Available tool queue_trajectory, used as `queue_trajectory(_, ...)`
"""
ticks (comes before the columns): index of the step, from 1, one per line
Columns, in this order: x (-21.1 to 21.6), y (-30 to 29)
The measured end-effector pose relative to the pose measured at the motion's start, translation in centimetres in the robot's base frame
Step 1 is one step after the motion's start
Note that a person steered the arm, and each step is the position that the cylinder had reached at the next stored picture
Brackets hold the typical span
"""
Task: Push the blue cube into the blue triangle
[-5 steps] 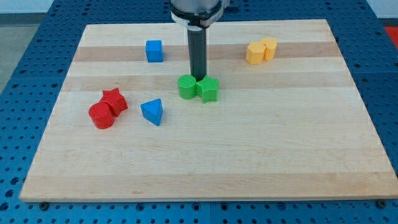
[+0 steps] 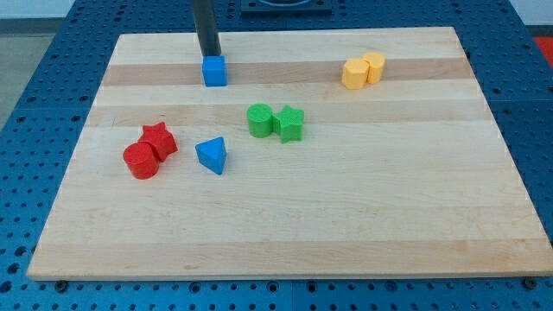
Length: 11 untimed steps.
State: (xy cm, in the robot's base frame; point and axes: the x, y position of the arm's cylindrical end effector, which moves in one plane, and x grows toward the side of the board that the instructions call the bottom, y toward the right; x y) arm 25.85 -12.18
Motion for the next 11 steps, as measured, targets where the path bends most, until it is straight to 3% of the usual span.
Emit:
queue_trajectory(6,21.2,0.5)
queue_trajectory(10,22.1,3.1)
queue_trajectory(11,21.7,7.9)
